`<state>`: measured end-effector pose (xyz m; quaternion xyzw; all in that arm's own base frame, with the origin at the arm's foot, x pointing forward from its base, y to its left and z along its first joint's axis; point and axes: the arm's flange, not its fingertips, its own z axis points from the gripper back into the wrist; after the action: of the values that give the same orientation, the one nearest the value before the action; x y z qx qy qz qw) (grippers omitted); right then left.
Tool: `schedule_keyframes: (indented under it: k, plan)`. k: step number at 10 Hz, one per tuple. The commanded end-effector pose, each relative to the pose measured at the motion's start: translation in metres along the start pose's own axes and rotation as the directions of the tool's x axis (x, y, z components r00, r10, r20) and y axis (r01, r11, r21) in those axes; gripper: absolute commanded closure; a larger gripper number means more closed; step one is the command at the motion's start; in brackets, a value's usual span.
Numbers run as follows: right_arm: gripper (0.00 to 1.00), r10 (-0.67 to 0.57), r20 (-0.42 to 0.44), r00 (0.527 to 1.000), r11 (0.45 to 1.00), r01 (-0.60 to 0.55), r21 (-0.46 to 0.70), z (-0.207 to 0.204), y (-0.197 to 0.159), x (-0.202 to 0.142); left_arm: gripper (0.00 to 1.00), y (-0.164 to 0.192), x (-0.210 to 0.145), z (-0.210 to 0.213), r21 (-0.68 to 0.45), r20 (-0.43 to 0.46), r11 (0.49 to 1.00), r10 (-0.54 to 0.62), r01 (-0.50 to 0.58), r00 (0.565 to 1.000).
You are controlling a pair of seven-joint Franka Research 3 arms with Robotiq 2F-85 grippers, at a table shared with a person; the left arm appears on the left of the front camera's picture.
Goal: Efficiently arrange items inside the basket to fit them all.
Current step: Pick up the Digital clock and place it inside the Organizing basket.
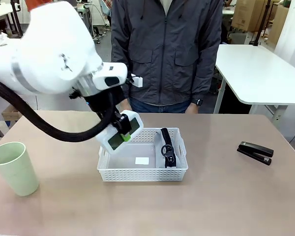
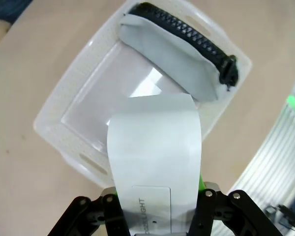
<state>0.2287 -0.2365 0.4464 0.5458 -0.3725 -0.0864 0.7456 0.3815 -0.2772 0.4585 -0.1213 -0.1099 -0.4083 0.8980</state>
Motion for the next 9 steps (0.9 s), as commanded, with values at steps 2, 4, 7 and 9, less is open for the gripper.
schedule_keyframes:
  k: [2,4,7,9]
  plan:
    - [0.0,0.026,0.02,0.999,0.999,-0.027,0.019,-0.001,0.0,0.002,0.48,0.007,0.028,-0.042,0.081,-0.077,0.994,-0.071,0.077,0.995]
    - [0.0,0.026,0.02,0.999,0.999,-0.027,0.019,-0.001,0.0,0.002,0.48,0.007,0.037,-0.068,0.065,-0.11,0.992,-0.097,0.104,0.989]
    - [0.0,0.026,0.02,0.999,0.999,-0.027,0.019,-0.001,0.0,0.002,0.48,0.009,0.05,-0.123,0.13,-0.161,0.989,-0.045,0.066,0.986]
    - [0.0,0.026,0.02,0.999,0.999,-0.027,0.019,-0.001,0.0,0.002,0.48,0.005,0.053,-0.145,0.157,-0.228,0.984,-0.045,0.082,0.973]
